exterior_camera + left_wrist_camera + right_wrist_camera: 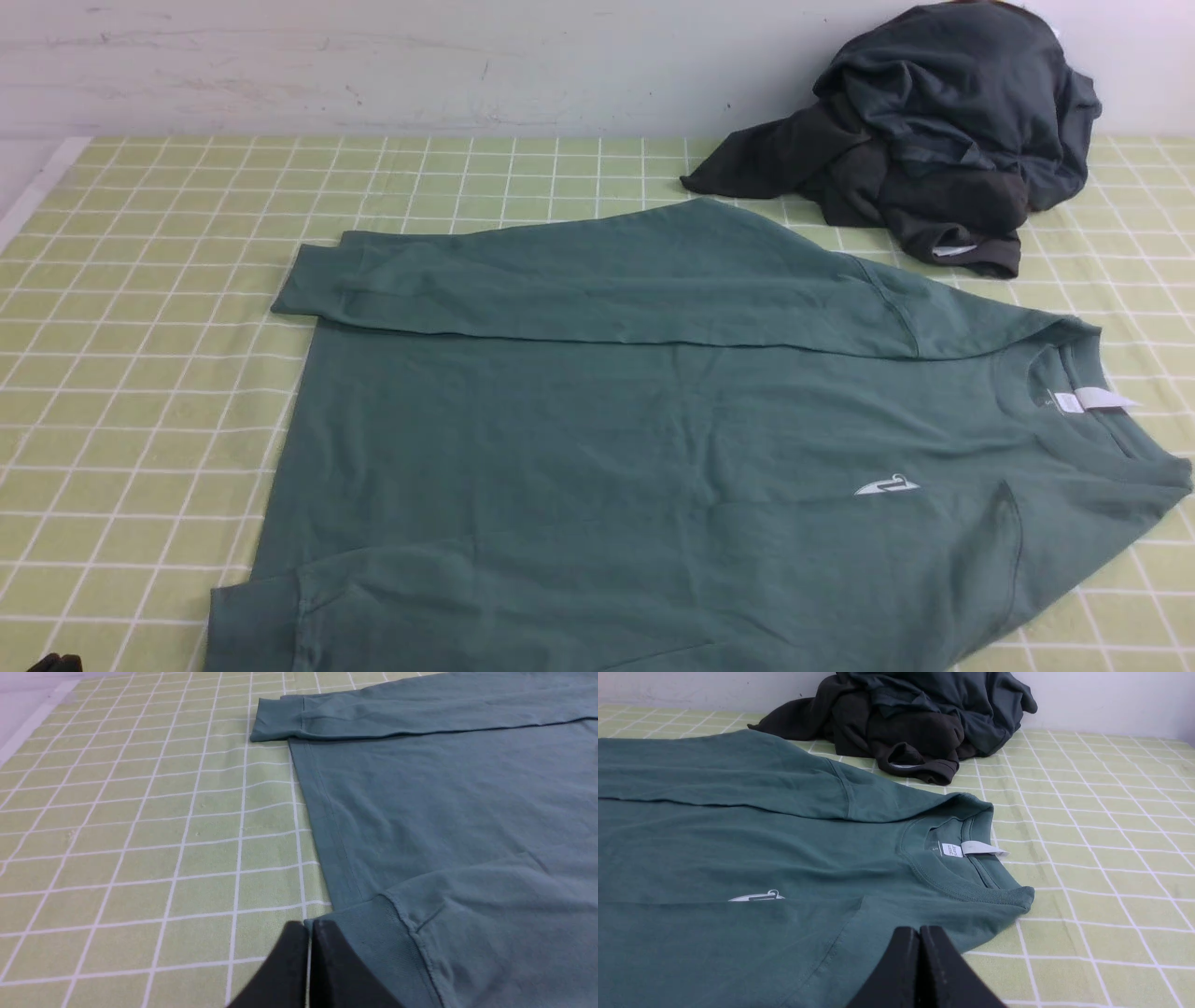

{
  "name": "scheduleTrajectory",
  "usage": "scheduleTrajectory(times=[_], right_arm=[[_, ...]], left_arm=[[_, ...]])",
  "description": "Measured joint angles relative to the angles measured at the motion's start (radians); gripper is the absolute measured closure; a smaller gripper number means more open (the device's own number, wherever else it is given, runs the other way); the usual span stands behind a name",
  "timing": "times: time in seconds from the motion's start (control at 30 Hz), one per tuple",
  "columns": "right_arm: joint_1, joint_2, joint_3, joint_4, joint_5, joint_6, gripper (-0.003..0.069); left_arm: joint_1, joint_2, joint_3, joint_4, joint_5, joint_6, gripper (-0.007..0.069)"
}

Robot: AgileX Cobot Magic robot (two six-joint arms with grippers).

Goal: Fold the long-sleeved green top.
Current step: Use the left arm to clamp the cuff closest to it

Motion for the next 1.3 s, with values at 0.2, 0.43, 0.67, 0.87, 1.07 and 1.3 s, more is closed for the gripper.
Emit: scheduleTrajectory(times=[0.2, 0.43, 0.67, 0.87, 1.07, 1.3], right_arm=[[0.0, 0.0, 0.0, 0.0, 0.0, 0.0, 0.0672], [0.0, 0.0, 0.0, 0.0, 0.0, 0.0, 0.0672], [0.0, 0.0, 0.0, 0.0, 0.0, 0.0, 0.0672], [0.0, 0.0, 0.0, -0.014, 0.0, -0.001, 0.0672], [0.0, 0.0, 0.0, -0.033, 0.0, -0.001, 0.0672], [0.0, 0.0, 0.005, 0.037, -0.147, 0.0, 0.0672]], left_arm=[[0.0, 0.0, 0.0, 0.0, 0.0, 0.0, 0.0625], [0.0, 0.0, 0.0, 0.0, 0.0, 0.0, 0.0625], [0.0, 0.0, 0.0, 0.002, 0.0, 0.008, 0.0625], [0.0, 0.0, 0.0, 0.003, -0.001, 0.008, 0.0625], [0.0, 0.0, 0.002, 0.003, -0.016, 0.008, 0.0625], [0.0, 0.0, 0.006, 0.004, -0.172, 0.008, 0.0625]])
